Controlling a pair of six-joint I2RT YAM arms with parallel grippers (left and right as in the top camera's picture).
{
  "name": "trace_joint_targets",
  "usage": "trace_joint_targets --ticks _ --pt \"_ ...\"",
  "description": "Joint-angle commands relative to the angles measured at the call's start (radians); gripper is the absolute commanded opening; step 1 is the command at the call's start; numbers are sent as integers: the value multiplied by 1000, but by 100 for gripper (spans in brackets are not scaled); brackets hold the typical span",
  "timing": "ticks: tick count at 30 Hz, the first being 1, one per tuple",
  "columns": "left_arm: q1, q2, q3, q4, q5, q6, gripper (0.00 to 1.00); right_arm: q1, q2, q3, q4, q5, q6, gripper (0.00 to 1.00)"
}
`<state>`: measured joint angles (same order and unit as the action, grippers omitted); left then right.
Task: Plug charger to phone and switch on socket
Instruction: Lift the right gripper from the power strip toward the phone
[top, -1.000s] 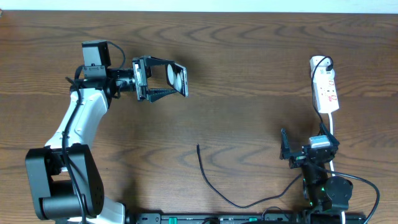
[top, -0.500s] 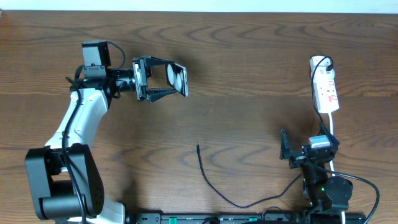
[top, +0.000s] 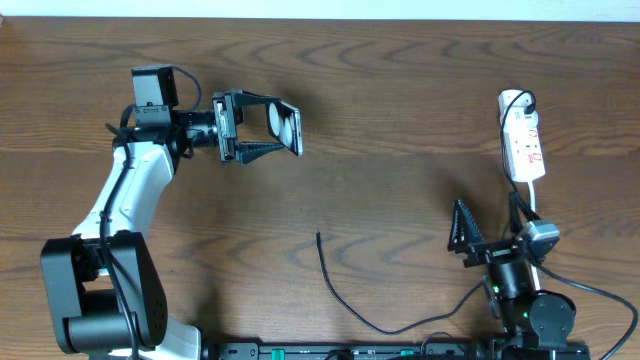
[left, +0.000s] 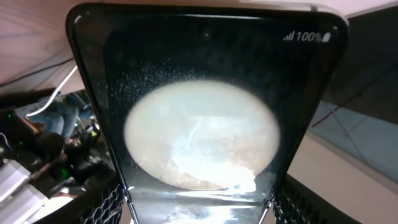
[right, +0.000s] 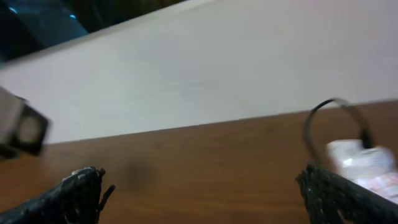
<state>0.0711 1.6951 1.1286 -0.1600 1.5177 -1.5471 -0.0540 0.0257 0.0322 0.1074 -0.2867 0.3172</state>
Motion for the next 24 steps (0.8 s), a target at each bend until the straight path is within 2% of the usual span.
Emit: trace_joint_targets --ticks 1,11,17,21,24 --pt "-3 -24 27 6 29 34 7 1 67 105 -32 -106 140 99" --pt "-24 -24 27 10 -10 35 7 2 504 450 -212 -313 138 99" --pt "-53 -24 27 10 -65 35 7 4 817 653 -410 -464 96 99" --pt "-71 -24 27 9 -95 39 7 5 964 693 -384 -641 49 99" --pt "-75 -24 27 9 -98 39 8 5 1047 692 -334 -674 64 99"
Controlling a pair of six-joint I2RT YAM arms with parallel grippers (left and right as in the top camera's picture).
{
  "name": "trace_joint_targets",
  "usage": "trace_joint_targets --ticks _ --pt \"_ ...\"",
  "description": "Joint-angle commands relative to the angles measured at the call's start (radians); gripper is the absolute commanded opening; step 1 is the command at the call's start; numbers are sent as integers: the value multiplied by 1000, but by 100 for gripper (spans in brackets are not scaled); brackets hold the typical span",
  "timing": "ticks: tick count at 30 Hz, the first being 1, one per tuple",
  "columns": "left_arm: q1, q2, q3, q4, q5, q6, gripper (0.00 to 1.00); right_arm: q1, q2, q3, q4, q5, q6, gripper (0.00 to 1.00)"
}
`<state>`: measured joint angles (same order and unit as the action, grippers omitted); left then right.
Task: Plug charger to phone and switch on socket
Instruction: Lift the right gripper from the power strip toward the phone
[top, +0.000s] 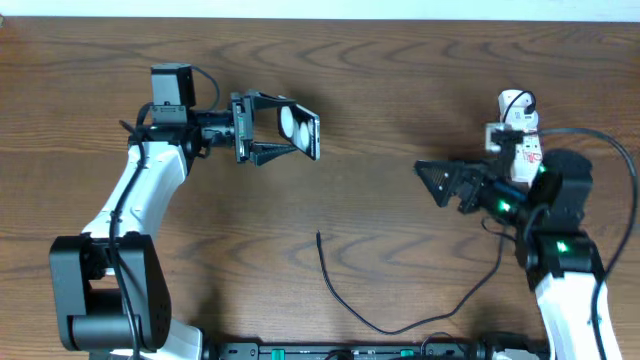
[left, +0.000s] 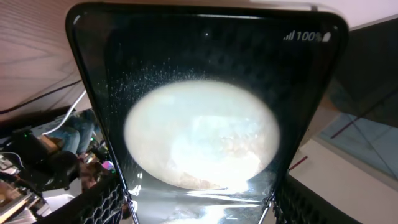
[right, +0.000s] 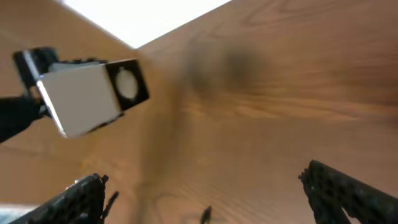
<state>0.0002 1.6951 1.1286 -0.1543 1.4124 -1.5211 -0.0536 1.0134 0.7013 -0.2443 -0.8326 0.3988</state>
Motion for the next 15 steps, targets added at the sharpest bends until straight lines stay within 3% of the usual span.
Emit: trace_joint_targets --ticks 1,5,15 --pt "-4 -24 27 3 7 14 7 8 101 23 18 -129 25 99" --pt "-4 -24 27 3 -2 21 7 37 191 23 83 -236 -19 99" --pt "-37 -23 27 3 -71 24 8 236 215 24 201 -113 -68 99"
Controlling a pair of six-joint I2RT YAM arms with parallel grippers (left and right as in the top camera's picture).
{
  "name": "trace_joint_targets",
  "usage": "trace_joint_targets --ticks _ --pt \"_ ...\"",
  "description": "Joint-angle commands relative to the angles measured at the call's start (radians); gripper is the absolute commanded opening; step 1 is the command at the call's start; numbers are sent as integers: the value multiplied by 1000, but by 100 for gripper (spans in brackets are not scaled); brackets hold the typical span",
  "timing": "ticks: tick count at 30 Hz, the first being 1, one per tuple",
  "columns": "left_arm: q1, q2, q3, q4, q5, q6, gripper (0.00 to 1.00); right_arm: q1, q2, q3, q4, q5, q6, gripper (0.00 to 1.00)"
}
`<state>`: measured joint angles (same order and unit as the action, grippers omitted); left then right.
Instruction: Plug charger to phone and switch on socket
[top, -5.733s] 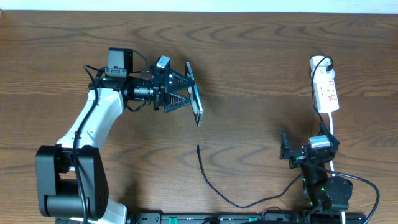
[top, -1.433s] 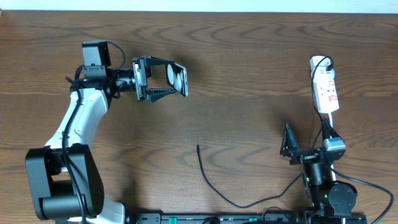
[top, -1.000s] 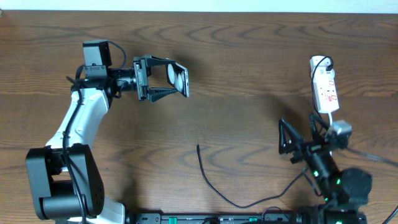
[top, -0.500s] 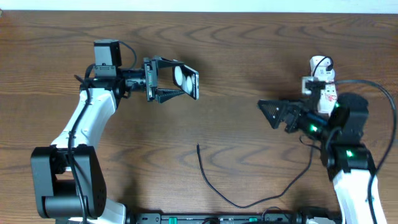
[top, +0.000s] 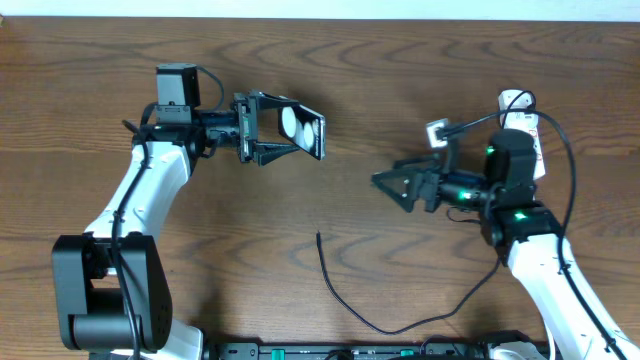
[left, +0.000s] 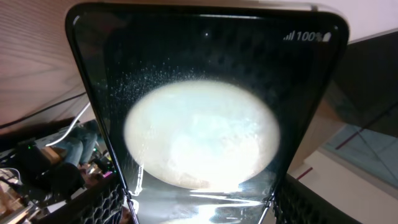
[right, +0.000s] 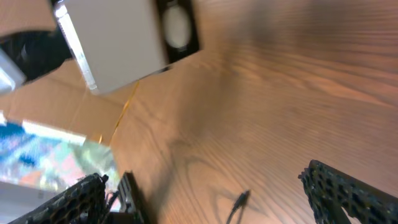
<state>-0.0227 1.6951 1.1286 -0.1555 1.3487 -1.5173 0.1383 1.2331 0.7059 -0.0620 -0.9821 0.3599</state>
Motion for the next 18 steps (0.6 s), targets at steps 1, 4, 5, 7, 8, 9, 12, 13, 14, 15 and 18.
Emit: trace_joint_targets --ticks 1,4,5,7,8,9,12,13,14,15,18 --pt "-18 -24 27 5 -8 20 7 60 -5 20 33 45 -29 99" --pt "-29 -23 27 4 -24 20 8 89 -5 20 53 68 -32 99" --pt "-34 -23 27 4 -31 21 7 94 -5 20 55 77 -33 99" --pt "-43 -23 27 4 -49 21 7 100 -5 20 53 95 -42 99" --pt "-50 -23 27 4 -57 21 7 101 -5 20 53 95 -52 99" --pt "-56 -23 27 4 -64 21 7 101 -4 20 54 95 -60 99" --pt "-76 -23 27 4 -98 24 7 101 -5 20 55 102 -86 99" --pt "-82 -23 27 4 -111 24 7 101 -5 20 56 106 -89 99" --pt "-87 -23 27 4 -127 24 7 101 -5 20 56 113 -89 99" --pt "-93 -23 27 4 -144 24 8 101 -5 20 56 114 -93 99" --pt "-108 -23 27 3 -183 24 8 101 -5 20 56 116 -96 99"
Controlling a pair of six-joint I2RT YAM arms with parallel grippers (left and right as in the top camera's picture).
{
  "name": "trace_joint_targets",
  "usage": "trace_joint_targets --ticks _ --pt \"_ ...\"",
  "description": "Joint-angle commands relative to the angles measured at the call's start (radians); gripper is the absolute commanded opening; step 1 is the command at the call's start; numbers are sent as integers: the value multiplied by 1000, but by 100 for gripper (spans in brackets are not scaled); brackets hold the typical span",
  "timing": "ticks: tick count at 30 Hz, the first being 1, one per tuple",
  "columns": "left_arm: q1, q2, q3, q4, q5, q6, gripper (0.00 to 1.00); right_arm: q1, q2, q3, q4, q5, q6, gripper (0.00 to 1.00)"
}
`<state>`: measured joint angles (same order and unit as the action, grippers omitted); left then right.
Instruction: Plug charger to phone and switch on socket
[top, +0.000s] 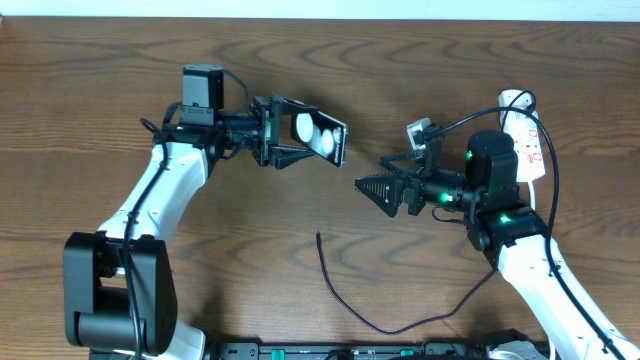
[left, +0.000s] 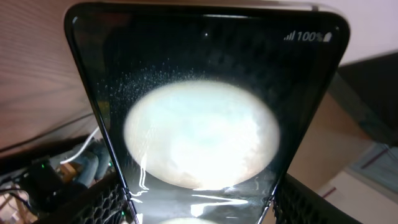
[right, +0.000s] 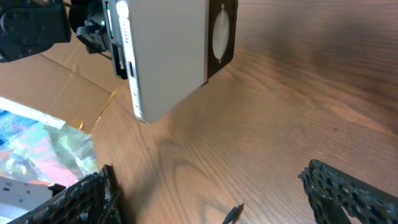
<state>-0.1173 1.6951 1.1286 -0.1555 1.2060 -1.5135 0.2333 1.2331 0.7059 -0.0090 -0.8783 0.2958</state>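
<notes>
My left gripper (top: 298, 142) is shut on the phone (top: 322, 140), holding it on edge above the table left of centre. In the left wrist view the lit phone screen (left: 202, 124) fills the frame between the mesh fingers (left: 102, 202). My right gripper (top: 362, 187) is open and empty, pointing left just right of the phone. Its wrist view shows the phone's pale back (right: 171, 53) and the black charger plug (right: 233, 213) lying on the wood. The charger cable (top: 340, 295) curves toward the near edge. The white socket strip (top: 526, 135) lies far right, partly behind the right arm.
The wooden table (top: 400, 70) stretches wide behind and between the arms. The cable's tail (top: 470, 295) loops under the right arm toward the strip. Cardboard and clutter (right: 56, 124) show beyond the table in the right wrist view.
My left gripper has carried the phone a little right and nearer. The right gripper, still open, has moved left and now sits closer to the phone.
The left gripper held the phone at the far left while the right arm was folded at the near right corner. Then the right arm stood raised beside the socket strip, then reached toward the centre. Both grippers have drawn together over the mid-table.
</notes>
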Motion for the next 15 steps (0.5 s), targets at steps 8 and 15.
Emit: trace_joint_targets --ticks 8,15 --pt "-62 -23 27 0 -93 20 7 6 -5 20 21 13 -31 99" --pt "-119 -23 27 0 -123 19 7 6 -5 20 21 36 -31 99"
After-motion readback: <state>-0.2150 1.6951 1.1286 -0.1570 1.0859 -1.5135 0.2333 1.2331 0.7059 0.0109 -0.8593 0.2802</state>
